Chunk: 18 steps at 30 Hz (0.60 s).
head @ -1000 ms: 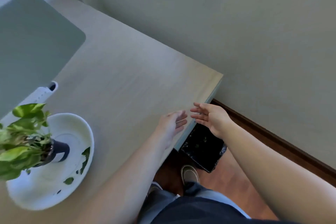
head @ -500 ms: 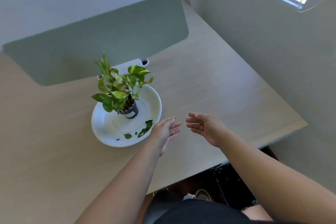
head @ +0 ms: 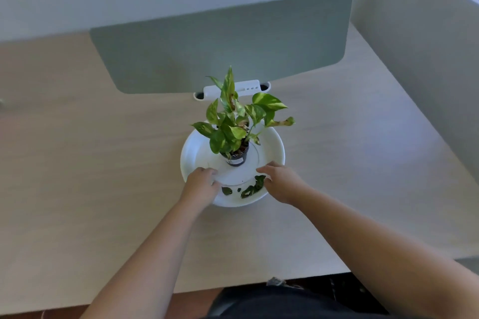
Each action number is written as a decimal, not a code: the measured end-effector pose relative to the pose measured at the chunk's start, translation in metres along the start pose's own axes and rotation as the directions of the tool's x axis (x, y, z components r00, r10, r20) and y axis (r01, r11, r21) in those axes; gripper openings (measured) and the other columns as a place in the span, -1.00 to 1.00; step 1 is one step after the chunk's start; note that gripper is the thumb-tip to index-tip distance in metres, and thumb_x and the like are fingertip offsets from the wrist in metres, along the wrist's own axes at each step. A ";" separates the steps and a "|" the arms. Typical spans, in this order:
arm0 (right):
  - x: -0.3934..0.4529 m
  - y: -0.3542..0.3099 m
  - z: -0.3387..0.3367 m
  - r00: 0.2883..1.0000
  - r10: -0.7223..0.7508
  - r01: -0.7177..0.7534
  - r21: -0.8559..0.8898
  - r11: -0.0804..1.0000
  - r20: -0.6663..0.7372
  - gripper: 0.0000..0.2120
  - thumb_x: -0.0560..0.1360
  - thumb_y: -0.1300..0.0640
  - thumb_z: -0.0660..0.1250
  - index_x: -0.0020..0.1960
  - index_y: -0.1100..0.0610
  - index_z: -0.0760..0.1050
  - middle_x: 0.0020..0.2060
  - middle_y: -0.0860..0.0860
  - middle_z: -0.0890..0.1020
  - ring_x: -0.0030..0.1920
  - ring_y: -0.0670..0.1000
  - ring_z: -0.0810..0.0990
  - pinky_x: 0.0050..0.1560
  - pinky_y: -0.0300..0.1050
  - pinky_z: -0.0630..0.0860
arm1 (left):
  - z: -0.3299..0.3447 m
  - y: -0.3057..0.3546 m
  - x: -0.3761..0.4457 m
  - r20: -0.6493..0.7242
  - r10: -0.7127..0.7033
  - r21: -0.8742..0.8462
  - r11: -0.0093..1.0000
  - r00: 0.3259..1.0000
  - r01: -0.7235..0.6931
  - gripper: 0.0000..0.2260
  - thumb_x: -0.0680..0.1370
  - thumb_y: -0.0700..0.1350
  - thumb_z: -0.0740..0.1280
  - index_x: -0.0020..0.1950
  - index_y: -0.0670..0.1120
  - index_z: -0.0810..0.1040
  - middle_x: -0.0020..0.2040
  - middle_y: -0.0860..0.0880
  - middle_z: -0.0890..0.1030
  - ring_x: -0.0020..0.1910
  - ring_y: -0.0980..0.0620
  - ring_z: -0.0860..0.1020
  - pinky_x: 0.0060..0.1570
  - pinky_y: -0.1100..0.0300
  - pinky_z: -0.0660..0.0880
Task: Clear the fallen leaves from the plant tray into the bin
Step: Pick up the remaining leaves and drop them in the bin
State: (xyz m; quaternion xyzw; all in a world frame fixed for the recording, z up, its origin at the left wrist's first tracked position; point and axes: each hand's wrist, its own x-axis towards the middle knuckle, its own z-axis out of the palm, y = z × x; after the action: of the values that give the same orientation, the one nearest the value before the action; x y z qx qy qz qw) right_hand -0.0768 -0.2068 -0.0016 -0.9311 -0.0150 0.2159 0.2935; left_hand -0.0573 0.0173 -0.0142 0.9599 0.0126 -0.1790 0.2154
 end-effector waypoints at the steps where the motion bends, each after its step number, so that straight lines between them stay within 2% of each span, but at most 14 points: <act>1: 0.007 -0.002 0.004 0.999 0.014 -0.011 -0.082 0.997 0.030 -0.54 0.58 0.18 0.05 0.46 -0.01 0.32 0.44 0.00 0.34 0.40 0.14 0.34 0.48 0.02 0.16 | -0.003 -0.008 0.007 0.017 0.028 0.105 0.994 0.999 -0.030 -0.65 0.53 -0.14 0.20 0.30 -0.13 0.52 0.27 -0.16 0.49 0.28 -0.22 0.46 0.18 0.07 0.41; 3: 0.016 -0.005 0.012 0.994 0.063 -0.040 -0.243 0.969 0.088 -0.50 0.56 0.18 0.03 0.49 0.00 0.25 0.44 0.04 0.31 0.46 0.16 0.26 0.52 0.18 -0.15 | -0.007 -0.018 0.016 0.073 0.038 0.307 0.950 0.997 -0.059 -0.56 0.55 -0.08 0.15 0.43 -0.10 0.39 0.47 -0.18 0.34 0.45 -0.24 0.27 0.38 -0.04 0.23; 5: 0.021 -0.006 0.022 0.992 0.085 -0.046 -0.343 0.938 0.097 -0.51 0.54 0.16 0.03 0.47 0.03 0.27 0.38 0.08 0.36 0.46 0.14 0.26 0.44 0.30 -0.32 | -0.008 -0.024 0.022 0.138 0.022 0.438 0.895 0.990 -0.081 -0.50 0.58 -0.01 0.09 0.52 -0.06 0.22 0.56 -0.12 0.15 0.55 -0.19 0.00 0.46 -0.23 -0.08; 7: 0.026 -0.009 0.033 0.993 0.093 -0.054 -0.394 0.918 0.080 -0.56 0.53 0.15 0.05 0.38 0.05 0.38 0.26 0.08 0.44 0.38 0.12 0.34 0.40 0.37 -0.34 | -0.005 -0.029 0.025 0.181 0.034 0.496 0.860 0.983 -0.121 -0.49 0.59 0.02 0.05 0.53 -0.09 0.17 0.57 -0.10 0.12 0.57 -0.17 -0.10 0.41 -0.32 -0.23; 9: 0.028 -0.013 0.038 0.988 0.105 -0.043 -0.458 0.888 0.111 -0.63 0.52 0.16 0.07 0.27 0.10 0.45 0.15 0.06 0.48 0.30 0.09 0.39 0.41 0.42 -0.26 | -0.003 -0.032 0.025 0.195 0.060 0.521 0.839 0.979 -0.155 -0.51 0.60 0.03 0.03 0.51 -0.09 0.20 0.55 -0.08 0.17 0.57 -0.15 -0.06 0.40 -0.33 -0.26; 10: 0.030 -0.016 0.040 0.984 0.100 -0.013 -0.504 0.864 0.145 -0.66 0.53 0.18 0.08 0.24 0.12 0.47 0.12 0.05 0.51 0.27 0.08 0.38 0.41 0.44 -0.18 | -0.002 -0.034 0.024 0.194 0.072 0.526 0.834 0.978 -0.166 -0.53 0.60 0.04 0.03 0.49 -0.08 0.26 0.52 -0.06 0.24 0.56 -0.14 0.01 0.40 -0.33 -0.27; 12: 0.029 -0.023 0.042 0.976 0.072 0.051 -0.536 0.843 0.206 -0.67 0.54 0.22 0.09 0.23 0.14 0.50 0.12 0.03 0.56 0.27 0.07 0.39 0.44 0.38 -0.01 | 0.001 -0.035 0.018 0.192 0.113 0.504 0.841 0.975 -0.197 -0.61 0.59 0.01 0.03 0.31 -0.05 0.47 0.34 -0.05 0.45 0.43 -0.10 0.29 0.43 -0.30 -0.23; 14: 0.028 -0.031 0.042 0.970 0.035 0.083 -0.467 0.881 0.240 -0.62 0.55 0.26 0.08 0.28 0.11 0.50 0.19 0.03 0.58 0.26 0.09 0.45 0.42 0.19 0.25 | 0.004 -0.033 0.009 0.207 0.185 0.397 0.882 0.961 -0.256 -0.68 0.57 -0.04 0.05 0.01 -0.07 0.58 0.00 -0.04 0.62 0.08 -0.05 0.53 0.50 -0.20 -0.15; 15: 0.028 -0.034 0.042 0.973 0.018 0.079 -0.405 0.911 0.232 -0.61 0.56 0.26 0.08 0.31 0.08 0.50 0.23 0.04 0.56 0.25 0.11 0.48 0.34 0.10 0.38 | 0.004 -0.030 0.005 0.211 0.231 0.320 0.902 0.950 -0.290 -0.71 0.57 -0.07 0.07 -0.11 -0.09 0.57 -0.14 -0.04 0.62 -0.08 -0.06 0.55 0.52 -0.11 -0.10; 16: 0.029 -0.037 0.042 0.978 0.007 0.063 -0.331 0.942 0.207 -0.60 0.56 0.26 0.09 0.33 0.05 0.49 0.25 0.05 0.54 0.24 0.11 0.50 0.26 0.04 0.46 | 0.005 -0.029 0.002 0.214 0.267 0.242 0.917 0.940 -0.316 -0.72 0.58 -0.09 0.10 -0.19 -0.10 0.55 -0.23 -0.04 0.60 -0.17 -0.07 0.53 0.49 -0.02 0.00; 17: 0.031 -0.038 0.041 0.984 0.007 0.041 -0.262 0.964 0.178 -0.59 0.56 0.26 0.10 0.34 0.04 0.48 0.27 0.06 0.52 0.23 0.11 0.51 0.21 0.01 0.50 | 0.004 -0.027 0.000 0.207 0.292 0.173 0.928 0.934 -0.329 -0.73 0.58 -0.10 0.13 -0.23 -0.11 0.53 -0.29 -0.05 0.57 -0.22 -0.09 0.52 0.39 0.07 0.18; 18: 0.034 -0.038 0.041 0.989 0.016 0.014 -0.204 0.979 0.147 -0.58 0.56 0.26 0.11 0.35 0.03 0.47 0.28 0.05 0.48 0.21 0.11 0.52 0.18 -0.01 0.51 | 0.004 -0.027 0.000 0.195 0.301 0.120 0.937 0.933 -0.327 -0.75 0.57 -0.11 0.16 -0.24 -0.13 0.53 -0.31 -0.05 0.53 -0.22 -0.12 0.52 0.15 0.14 0.36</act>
State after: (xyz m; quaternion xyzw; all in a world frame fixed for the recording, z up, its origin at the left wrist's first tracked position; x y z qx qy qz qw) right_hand -0.0594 -0.1484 -0.0240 -0.9378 -0.0585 0.2820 0.1940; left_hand -0.0615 0.0396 -0.0287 0.9438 -0.1738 -0.2253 0.1684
